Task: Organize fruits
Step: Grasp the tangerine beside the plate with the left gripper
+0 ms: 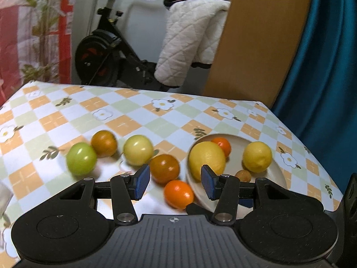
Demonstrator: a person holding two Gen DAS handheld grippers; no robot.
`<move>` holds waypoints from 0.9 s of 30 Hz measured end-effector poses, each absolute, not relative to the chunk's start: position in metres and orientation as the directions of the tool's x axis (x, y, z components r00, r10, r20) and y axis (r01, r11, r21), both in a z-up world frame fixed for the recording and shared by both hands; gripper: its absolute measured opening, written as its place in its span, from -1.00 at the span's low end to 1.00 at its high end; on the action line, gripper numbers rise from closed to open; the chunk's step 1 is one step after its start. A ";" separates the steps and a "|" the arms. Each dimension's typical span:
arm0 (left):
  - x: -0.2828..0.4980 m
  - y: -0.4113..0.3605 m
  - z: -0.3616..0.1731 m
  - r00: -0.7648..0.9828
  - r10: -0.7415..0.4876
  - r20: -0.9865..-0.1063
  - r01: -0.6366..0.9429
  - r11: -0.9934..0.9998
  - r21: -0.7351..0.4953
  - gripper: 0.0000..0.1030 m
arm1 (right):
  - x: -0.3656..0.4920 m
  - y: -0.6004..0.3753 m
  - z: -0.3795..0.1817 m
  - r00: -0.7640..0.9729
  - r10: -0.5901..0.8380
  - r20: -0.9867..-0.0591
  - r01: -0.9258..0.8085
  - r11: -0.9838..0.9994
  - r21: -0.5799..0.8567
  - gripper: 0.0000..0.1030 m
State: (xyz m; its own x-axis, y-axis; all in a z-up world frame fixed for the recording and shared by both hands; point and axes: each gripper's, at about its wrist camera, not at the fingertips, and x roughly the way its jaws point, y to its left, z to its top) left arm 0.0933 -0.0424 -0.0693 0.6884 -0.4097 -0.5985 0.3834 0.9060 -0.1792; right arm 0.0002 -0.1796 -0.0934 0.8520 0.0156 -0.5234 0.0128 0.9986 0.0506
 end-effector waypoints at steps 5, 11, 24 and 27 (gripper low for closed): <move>0.091 -0.031 -0.076 0.697 -0.388 -0.603 0.349 0.918 -0.187 0.02 | 0.001 -0.175 -0.097 0.841 0.029 -0.541 -0.006 0.999 0.043 -0.23; 0.089 -0.023 -0.086 0.681 -0.388 -0.622 0.340 0.919 -0.201 0.00 | 0.001 -0.172 -0.099 0.834 0.035 -0.550 -0.018 0.999 0.035 -0.37; 0.090 -0.024 -0.092 0.665 -0.406 -0.626 0.351 0.911 -0.218 -0.02 | 0.002 -0.170 -0.099 0.835 0.034 -0.549 -0.024 0.999 0.026 -0.41; 0.091 -0.025 -0.093 0.656 -0.412 -0.632 0.351 0.908 -0.228 -0.06 | 0.002 -0.170 -0.100 0.834 0.035 -0.550 -0.024 0.999 0.027 -0.41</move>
